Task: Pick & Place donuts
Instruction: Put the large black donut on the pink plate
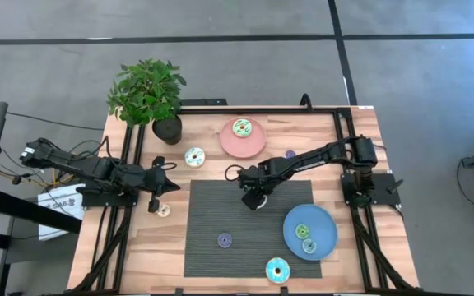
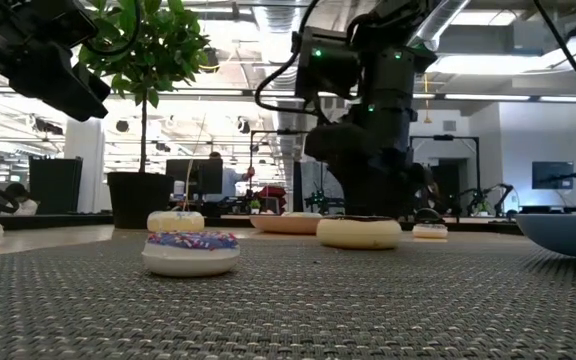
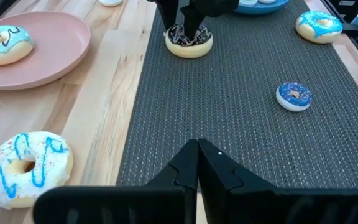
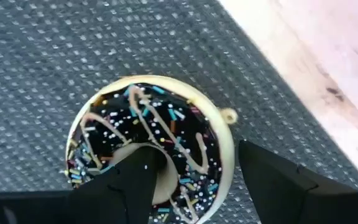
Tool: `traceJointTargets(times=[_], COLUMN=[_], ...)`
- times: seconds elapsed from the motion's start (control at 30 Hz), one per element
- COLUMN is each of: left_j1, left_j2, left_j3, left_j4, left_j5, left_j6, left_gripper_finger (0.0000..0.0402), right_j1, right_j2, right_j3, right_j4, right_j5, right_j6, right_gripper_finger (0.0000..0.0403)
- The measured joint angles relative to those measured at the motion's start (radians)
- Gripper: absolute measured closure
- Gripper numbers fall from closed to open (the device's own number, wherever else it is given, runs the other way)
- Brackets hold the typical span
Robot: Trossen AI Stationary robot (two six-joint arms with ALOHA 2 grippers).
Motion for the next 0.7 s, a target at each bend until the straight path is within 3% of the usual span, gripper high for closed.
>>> traceJointTargets(times=[0.43,0.7], left_j1=[0.000,0.000], left_j2=[0.000,0.000], left_j3=[0.000,0.000], left_j4=[0.000,-0.005], left_j5=[0.000,0.000], left_j6=[-0.003,-0.010], left_gripper_finger=[0.0401,0.0401], right_j1=[-0.001,-0.037], right_j2=[-0.009,-0.029], right_j3=[0.002,0.087], right_j4=[0.010,0.005], right_j5=[-0.017,-0.030], right_j6=[-0.002,-0.045], right_gripper_finger=[0.0261,0.0275])
